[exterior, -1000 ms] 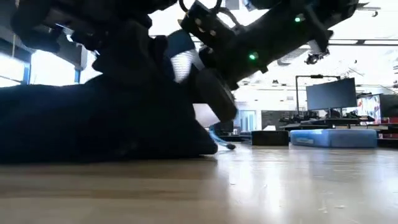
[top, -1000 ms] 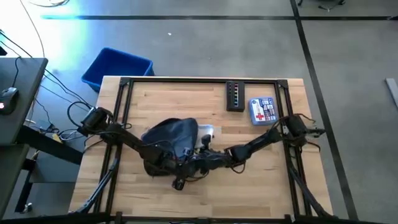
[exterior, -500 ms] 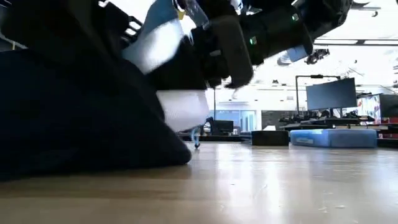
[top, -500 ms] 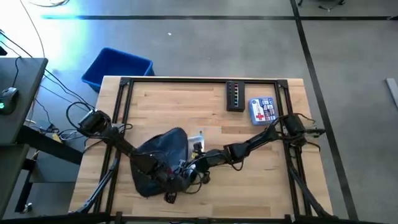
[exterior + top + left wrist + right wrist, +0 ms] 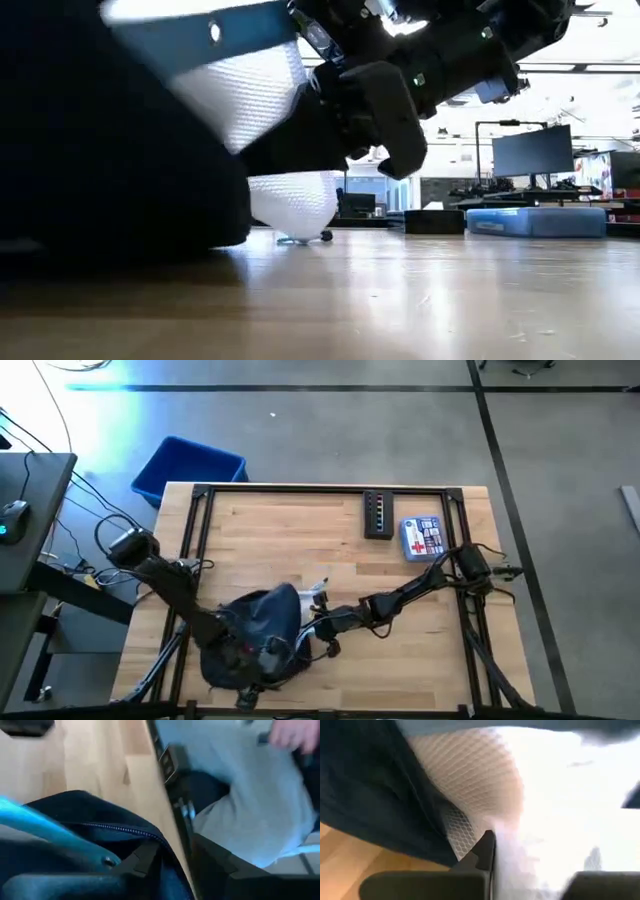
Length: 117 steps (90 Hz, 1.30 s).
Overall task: Unpack backpack
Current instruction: Put the white zip bag into the backpack
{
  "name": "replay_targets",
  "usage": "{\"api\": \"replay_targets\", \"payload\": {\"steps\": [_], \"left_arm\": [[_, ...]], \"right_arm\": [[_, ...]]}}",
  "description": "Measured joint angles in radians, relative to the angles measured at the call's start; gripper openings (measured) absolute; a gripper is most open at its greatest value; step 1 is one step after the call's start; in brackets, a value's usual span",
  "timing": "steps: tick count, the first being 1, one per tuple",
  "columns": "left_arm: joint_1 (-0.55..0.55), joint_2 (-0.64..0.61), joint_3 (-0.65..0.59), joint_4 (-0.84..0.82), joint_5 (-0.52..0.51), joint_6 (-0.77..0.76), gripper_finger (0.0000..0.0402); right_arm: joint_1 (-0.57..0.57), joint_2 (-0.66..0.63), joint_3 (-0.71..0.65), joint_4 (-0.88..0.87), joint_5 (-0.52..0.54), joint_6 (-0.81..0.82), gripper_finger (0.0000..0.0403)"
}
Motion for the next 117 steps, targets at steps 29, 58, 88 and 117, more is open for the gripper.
{"api": "replay_targets", "payload": {"steps": [29, 58, 88, 117], "left_arm": [[-0.068, -0.062, 0.001, -0.174, -0.264, -0.059, 0.0114], [-0.062, -0.056, 0.109, -0.702, -0.216, -0.512, 0.0160], [-0.142, -0.051, -0.020, -1.038, -0.064, -1.057, 0.0120], [-0.059, -0.048, -0.339, -0.529, -0.411, -0.764, 0.0096]], "right_arm": [[0.039, 0.001, 0.014, -0.007, 0.017, -0.055, 0.0000], [0.095, 0.001, 0.098, -0.109, 0.072, -0.115, 0.0000], [0.096, 0.001, 0.102, -0.124, 0.073, -0.115, 0.0000], [0.152, 0.001, 0.135, -0.165, 0.098, -0.175, 0.0000]]}}
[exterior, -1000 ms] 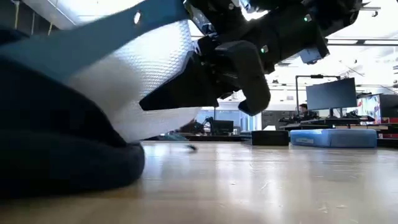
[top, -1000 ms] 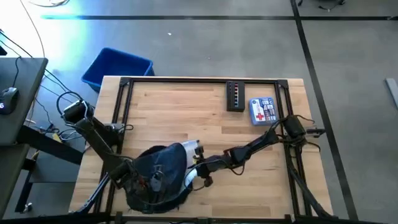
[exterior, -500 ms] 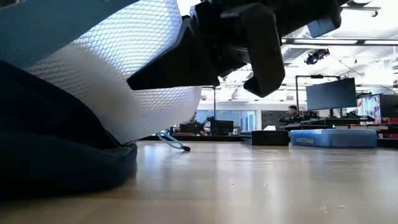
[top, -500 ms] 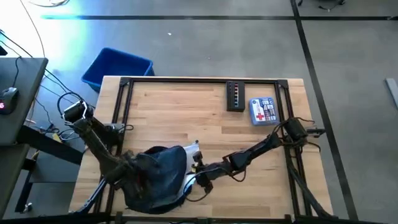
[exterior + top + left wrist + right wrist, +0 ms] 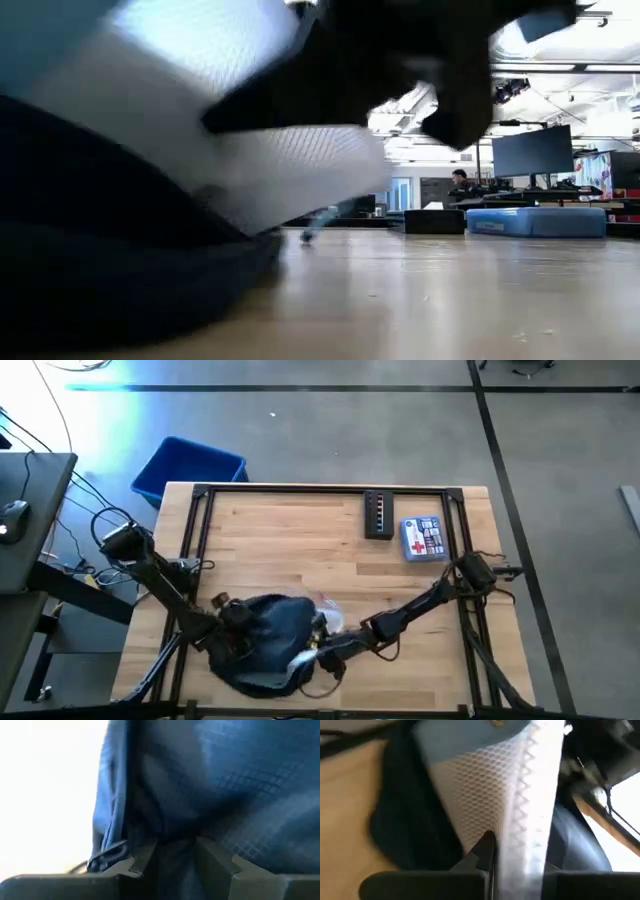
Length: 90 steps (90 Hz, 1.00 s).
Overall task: Unpack backpack
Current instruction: Put the white zip bag into the backpack
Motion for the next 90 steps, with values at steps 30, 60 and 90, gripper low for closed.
{"api": "replay_targets", "payload": {"steps": [30, 60, 90], "left_arm": [[0.278, -0.001, 0.028, 0.478, -0.269, 0.952, 0.0089], [0.268, -0.006, 0.332, 0.319, 0.062, 1.235, 0.0099], [0.070, -0.003, 0.373, 0.250, -0.014, 0.977, 0.0099]], "right_arm": [[0.037, 0.091, 0.197, -0.147, 0.081, 0.016, 0.0000], [0.042, 0.123, 0.249, -0.214, -0.015, 0.008, 0.0038], [0.154, 0.116, 0.424, -0.446, 0.069, -0.252, 0.0242]]}}
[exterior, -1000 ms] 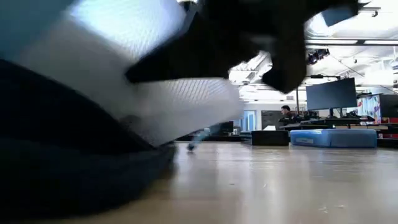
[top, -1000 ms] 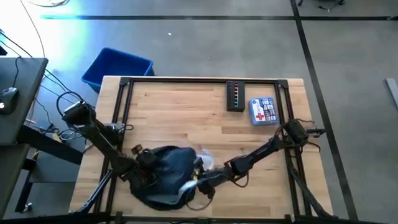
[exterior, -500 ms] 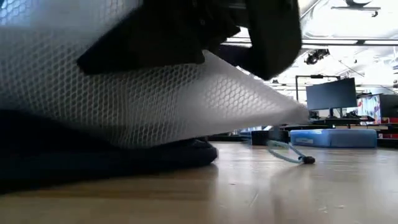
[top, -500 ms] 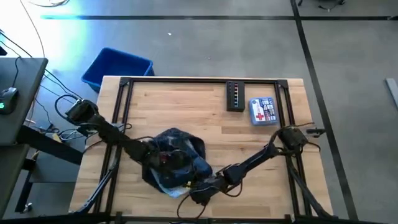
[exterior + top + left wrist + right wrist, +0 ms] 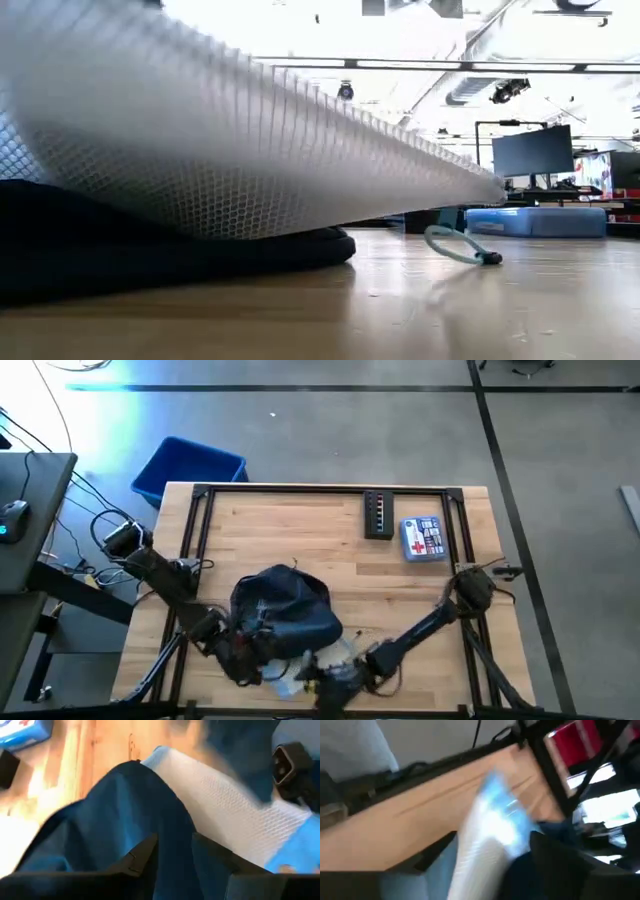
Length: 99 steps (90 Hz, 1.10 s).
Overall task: Unpack backpack
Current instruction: Put the white zip bag into the backpack
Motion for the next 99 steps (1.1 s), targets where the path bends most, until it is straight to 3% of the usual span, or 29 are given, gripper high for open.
{"api": "replay_targets", "payload": {"steps": [8, 18, 26, 33, 40, 54, 62, 73, 84, 99], "left_arm": [[-0.064, 0.003, 0.000, -0.020, -0.084, -0.075, 0.0099], [-0.132, 0.002, 0.000, -0.039, -0.162, -0.132, 0.0099], [-0.174, 0.002, 0.000, -0.048, -0.207, -0.155, 0.0099], [-0.196, 0.006, 0.000, -0.048, -0.240, -0.160, 0.0099], [-0.209, 0.008, -0.001, -0.050, -0.263, -0.165, 0.0099], [-0.211, 0.010, -0.001, -0.050, -0.278, -0.183, 0.0099], [-0.211, 0.010, -0.001, -0.050, -0.279, -0.184, 0.0099], [-0.213, 0.010, -0.001, -0.049, -0.281, -0.185, 0.0099], [-0.223, 0.010, -0.001, -0.033, -0.285, -0.185, 0.0099], [-0.257, 0.010, -0.001, -0.016, -0.325, -0.218, 0.0099]], "right_arm": [[0.037, -0.006, 0.117, -0.221, 0.065, -0.045, 0.0267], [0.035, -0.006, 0.219, -0.527, 0.111, -0.002, 0.0273], [-0.004, -0.006, 0.242, -0.718, 0.113, 0.083, 0.0265], [-0.053, -0.006, 0.200, -0.786, 0.093, 0.154, 0.0257], [-0.103, -0.005, 0.125, -0.735, 0.085, 0.176, 0.0253], [-0.168, -0.004, -0.003, -0.444, 0.133, 0.170, 0.0251], [-0.186, -0.004, -0.046, -0.307, 0.181, 0.109, 0.0251], [-0.235, -0.004, -0.078, -0.170, 0.169, 0.091, 0.0237], [-0.295, -0.004, -0.096, -0.077, 0.194, 0.144, 0.0170], [-0.369, -0.004, -0.080, -0.034, 0.219, 0.169, 0.0028]]}}
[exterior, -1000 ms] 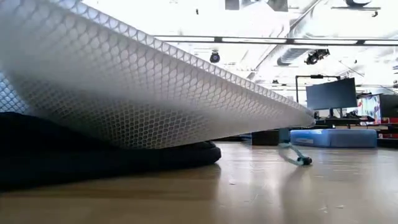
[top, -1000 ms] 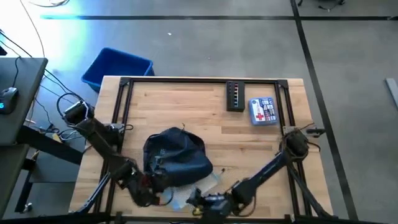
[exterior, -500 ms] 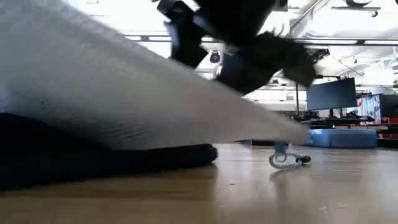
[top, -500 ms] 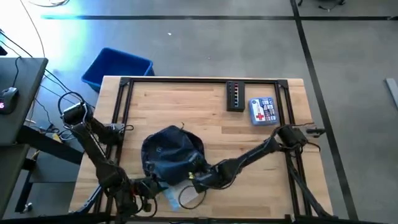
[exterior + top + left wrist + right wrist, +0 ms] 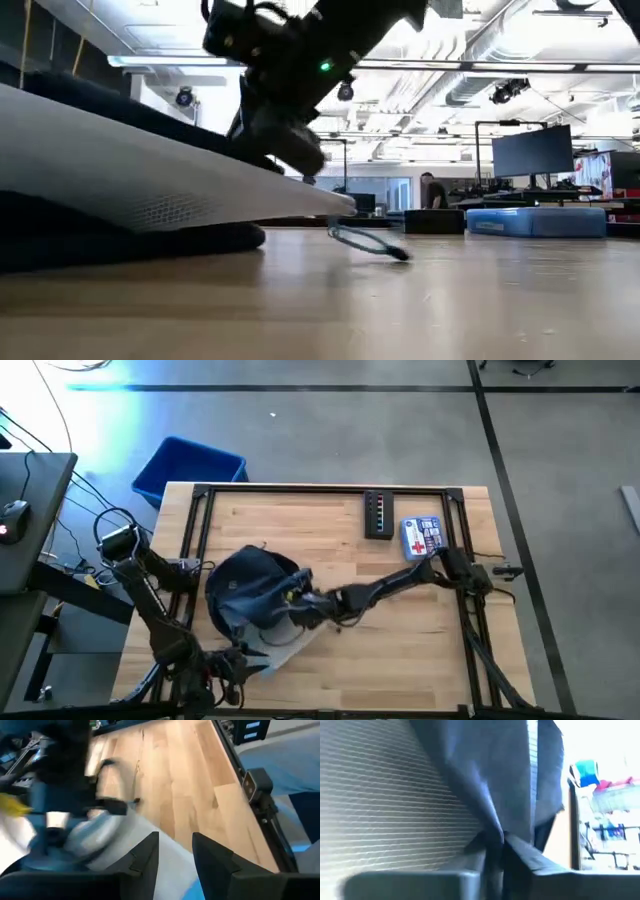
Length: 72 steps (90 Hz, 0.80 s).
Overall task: Unpack backpack
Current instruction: Put the white zip bag into the backpack
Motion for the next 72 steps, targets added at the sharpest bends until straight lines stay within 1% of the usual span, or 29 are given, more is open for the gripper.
{"api": "replay_targets", "payload": {"steps": [4, 11, 17, 25, 29, 35, 42, 49, 58, 72], "left_arm": [[-0.012, 0.000, 0.000, -0.003, -0.020, -0.025, 0.0099], [-0.032, 0.000, 0.000, -0.001, -0.051, -0.058, 0.0099], [-0.051, 0.000, 0.000, -0.001, -0.067, -0.071, 0.0099], [-0.077, 0.000, 0.000, -0.001, -0.086, -0.071, 0.0099], [-0.091, 0.000, 0.000, -0.001, -0.100, -0.067, 0.0099], [-0.110, 0.000, 0.000, 0.001, -0.132, -0.041, 0.0099], [-0.129, 0.000, 0.000, -0.001, -0.175, -0.028, 0.0099], [-0.142, 0.000, 0.000, -0.001, -0.206, -0.027, 0.0099], [-0.155, 0.000, 0.000, -0.002, -0.212, -0.019, 0.0099], [-0.178, 0.000, 0.000, -0.018, -0.231, -0.011, 0.0099]], "right_arm": [[-0.012, 0.002, 0.027, -0.003, 0.000, -0.002, 0.0013], [-0.021, 0.002, 0.087, 0.002, -0.016, -0.021, 0.0011], [-0.022, 0.002, 0.155, 0.001, -0.030, -0.077, 0.0004], [-0.029, 0.002, 0.260, 0.006, -0.038, -0.180, 0.0002], [-0.040, 0.001, 0.317, 0.011, -0.066, -0.213, 0.0001], [-0.073, 0.000, 0.394, 0.009, -0.112, -0.234, 0.0001], [-0.117, 0.000, 0.465, -0.017, -0.123, -0.233, 0.0000], [-0.147, 0.000, 0.528, -0.099, -0.106, -0.213, 0.0000], [-0.136, 0.000, 0.618, -0.276, -0.085, -0.160, 0.0000], [-0.071, 0.000, 0.739, -0.549, 0.033, -0.058, 0.0000]]}}
